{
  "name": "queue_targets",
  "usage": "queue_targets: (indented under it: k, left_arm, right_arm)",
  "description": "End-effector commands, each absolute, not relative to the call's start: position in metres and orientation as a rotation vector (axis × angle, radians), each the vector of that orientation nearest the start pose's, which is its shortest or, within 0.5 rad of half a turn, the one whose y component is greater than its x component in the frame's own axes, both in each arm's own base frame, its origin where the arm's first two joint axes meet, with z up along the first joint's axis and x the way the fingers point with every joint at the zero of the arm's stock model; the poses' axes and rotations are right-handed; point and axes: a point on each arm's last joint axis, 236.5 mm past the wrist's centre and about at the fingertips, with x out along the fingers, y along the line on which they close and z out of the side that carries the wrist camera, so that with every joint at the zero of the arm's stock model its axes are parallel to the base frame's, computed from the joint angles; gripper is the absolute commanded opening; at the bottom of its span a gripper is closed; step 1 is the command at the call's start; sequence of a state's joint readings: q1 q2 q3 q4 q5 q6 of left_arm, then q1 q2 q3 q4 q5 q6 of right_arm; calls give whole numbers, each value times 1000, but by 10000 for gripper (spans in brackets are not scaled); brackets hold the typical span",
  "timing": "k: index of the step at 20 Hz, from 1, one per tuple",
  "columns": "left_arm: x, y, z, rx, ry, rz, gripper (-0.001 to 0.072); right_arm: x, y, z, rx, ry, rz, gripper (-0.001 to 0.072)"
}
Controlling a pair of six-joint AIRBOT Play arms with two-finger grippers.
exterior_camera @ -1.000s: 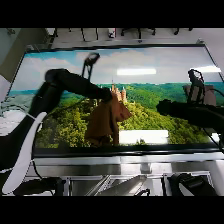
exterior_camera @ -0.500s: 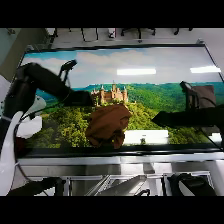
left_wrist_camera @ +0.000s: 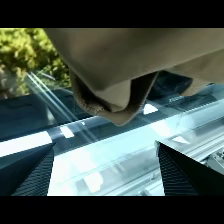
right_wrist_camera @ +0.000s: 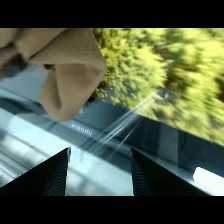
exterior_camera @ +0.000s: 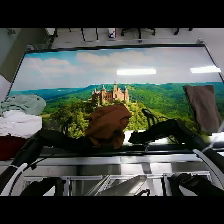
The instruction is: Fold the shirts.
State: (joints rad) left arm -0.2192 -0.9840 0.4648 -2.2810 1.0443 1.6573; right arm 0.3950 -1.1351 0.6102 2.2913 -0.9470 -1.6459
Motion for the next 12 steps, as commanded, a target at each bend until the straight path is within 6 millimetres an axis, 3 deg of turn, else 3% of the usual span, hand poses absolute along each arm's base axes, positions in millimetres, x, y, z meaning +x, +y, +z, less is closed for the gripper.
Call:
queue_targets:
  k: [1, 3, 4, 5, 6, 9, 10, 11, 12]
  left_arm:
    - [185, -198, -100, -530, 1541, -432, 692]
    - [197, -212, -102, -494, 1543, -452, 691]
    - [203, -218, -104, -472, 1551, -464, 647]
    - [207, -222, -106, -448, 1558, -472, 508]
    - [212, -221, -110, -417, 1573, -473, 425]
    - [218, -219, -117, -417, 1628, -461, 408]
    - [221, -218, -118, -424, 1630, -454, 190]
    - [224, -216, -117, -423, 1620, -459, 59]
    - [228, -214, -114, -427, 1605, -461, 17]
  right_arm:
    - [214, 260, -101, 405, 1579, 553, 440]
    - [224, 274, -101, 396, 1570, 570, 439]
    - [229, 281, -99, 394, 1565, 582, 434]
    - [234, 287, -99, 391, 1559, 589, 434]
    - [239, 290, -101, 392, 1555, 586, 433]
    - [242, 293, -113, 408, 1582, 565, 432]
    - [241, 292, -118, 409, 1594, 559, 426]
    - [240, 292, -121, 406, 1601, 556, 326]
    - [241, 292, -123, 401, 1596, 557, 185]
